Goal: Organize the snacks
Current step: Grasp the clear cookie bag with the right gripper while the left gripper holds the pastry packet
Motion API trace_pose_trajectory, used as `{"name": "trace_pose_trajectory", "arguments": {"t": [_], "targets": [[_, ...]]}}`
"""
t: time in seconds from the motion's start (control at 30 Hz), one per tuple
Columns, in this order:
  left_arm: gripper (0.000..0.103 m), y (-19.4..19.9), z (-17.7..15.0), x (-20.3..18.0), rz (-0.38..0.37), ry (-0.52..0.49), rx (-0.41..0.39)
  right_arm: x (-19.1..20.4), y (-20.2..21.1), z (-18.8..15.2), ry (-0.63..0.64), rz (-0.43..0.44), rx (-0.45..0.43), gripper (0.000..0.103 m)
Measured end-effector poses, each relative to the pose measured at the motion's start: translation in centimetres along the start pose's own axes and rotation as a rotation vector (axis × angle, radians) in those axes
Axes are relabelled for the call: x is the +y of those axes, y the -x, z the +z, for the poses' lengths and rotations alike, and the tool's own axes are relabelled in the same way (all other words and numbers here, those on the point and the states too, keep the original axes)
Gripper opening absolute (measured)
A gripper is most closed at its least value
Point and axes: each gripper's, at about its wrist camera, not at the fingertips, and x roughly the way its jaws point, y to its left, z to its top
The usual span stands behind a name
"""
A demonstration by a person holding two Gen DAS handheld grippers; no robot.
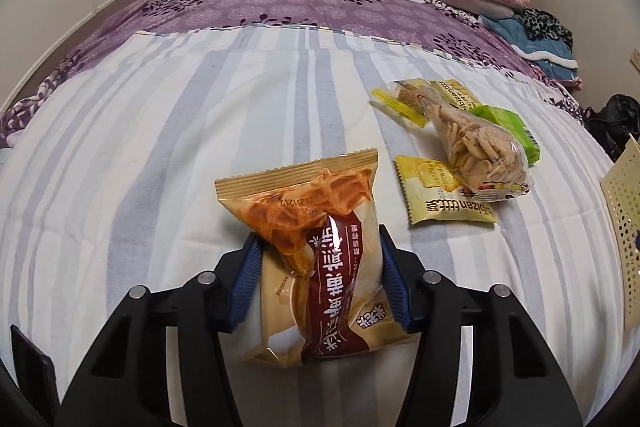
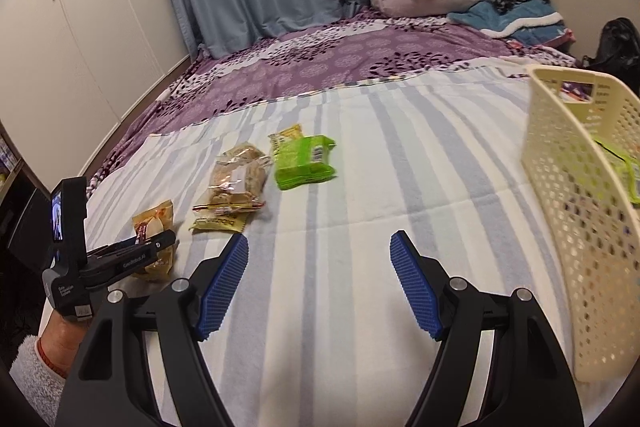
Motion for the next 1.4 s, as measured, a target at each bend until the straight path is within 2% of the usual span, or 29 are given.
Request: {"name": "trace_pose_trajectory", "arguments": {"t": [0.27,0.4,0.73,0.77,1.0,1.4], "targets": [[0.055,2.5,0.3,1.5,-0.020,0.023,-0.046,5.2,-6.1,2.4,0.104,0.109,0.057,0.073],[0.055,3.6,0.5,1.9,-0.032,0.030,-0.065,6.3,-10.2,3.6,0.076,0.144,0.124,0.073],[0.055,4.9,0.4,2.2,-0.057,0.034,-0.088,7.2,-15.8,4.6,0.056,0.125,0.209,0.073],[0.055,4.9,0.4,2.2,-0.059,0.032,-0.086,7.2,-16.2,4.4,0.056,0.124,0.223,0.071],[0.055,5.0,0.4,2.3,-0.068,0.030,-0.085,7.2,-15.5,4.2,0.090,0.120,0.223,0.055],[0.055,6.4,0.5,1.6,-0.086,0.017,-0.113,4.4,-10.4,3.5,-0.007,0.135,0.158,0.053]]}}
